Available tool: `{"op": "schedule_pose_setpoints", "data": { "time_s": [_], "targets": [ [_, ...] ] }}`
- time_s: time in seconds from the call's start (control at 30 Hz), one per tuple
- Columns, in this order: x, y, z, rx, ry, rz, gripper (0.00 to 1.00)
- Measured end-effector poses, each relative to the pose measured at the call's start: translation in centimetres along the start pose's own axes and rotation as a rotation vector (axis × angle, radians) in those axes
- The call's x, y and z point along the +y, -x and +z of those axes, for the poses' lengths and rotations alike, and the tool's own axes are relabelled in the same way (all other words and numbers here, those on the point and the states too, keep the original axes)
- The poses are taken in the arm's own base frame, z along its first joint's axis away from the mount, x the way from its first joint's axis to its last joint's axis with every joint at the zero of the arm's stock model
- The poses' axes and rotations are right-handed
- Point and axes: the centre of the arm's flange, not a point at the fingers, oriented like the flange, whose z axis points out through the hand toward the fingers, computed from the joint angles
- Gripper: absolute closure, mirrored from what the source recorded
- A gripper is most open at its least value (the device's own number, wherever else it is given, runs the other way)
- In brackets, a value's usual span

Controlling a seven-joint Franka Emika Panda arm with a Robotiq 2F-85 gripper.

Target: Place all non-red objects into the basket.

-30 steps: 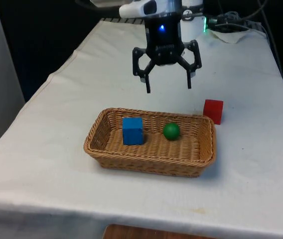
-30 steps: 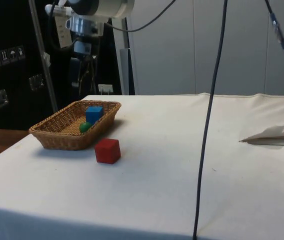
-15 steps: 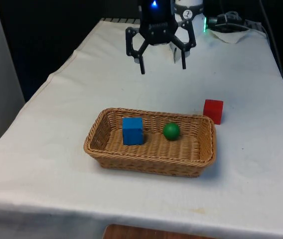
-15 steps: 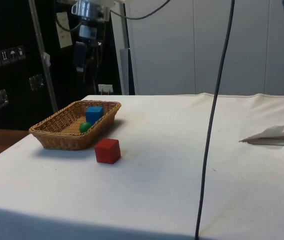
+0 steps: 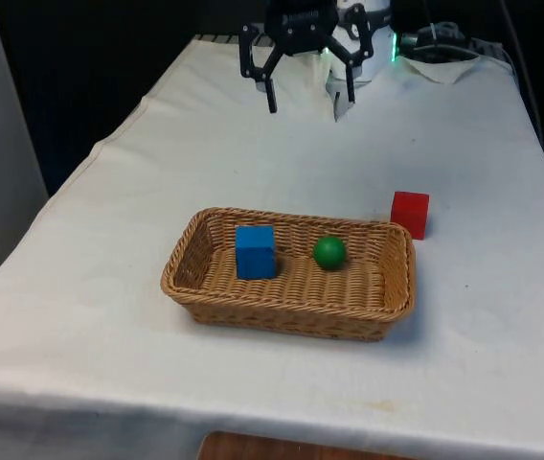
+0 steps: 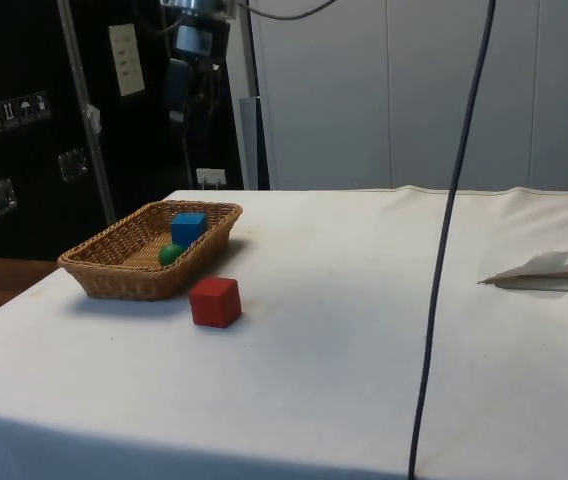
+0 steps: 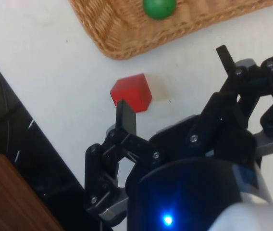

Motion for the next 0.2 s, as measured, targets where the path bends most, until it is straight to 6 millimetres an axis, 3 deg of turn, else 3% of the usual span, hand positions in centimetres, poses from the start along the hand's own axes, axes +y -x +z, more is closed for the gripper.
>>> {"op": "schedule_pose_setpoints", "data": {
  "time_s": [0.2],
  "targets": [
    [-0.15,0.87,-0.54,0.0,-0.005,-0.002,0.0]
  ]
}}
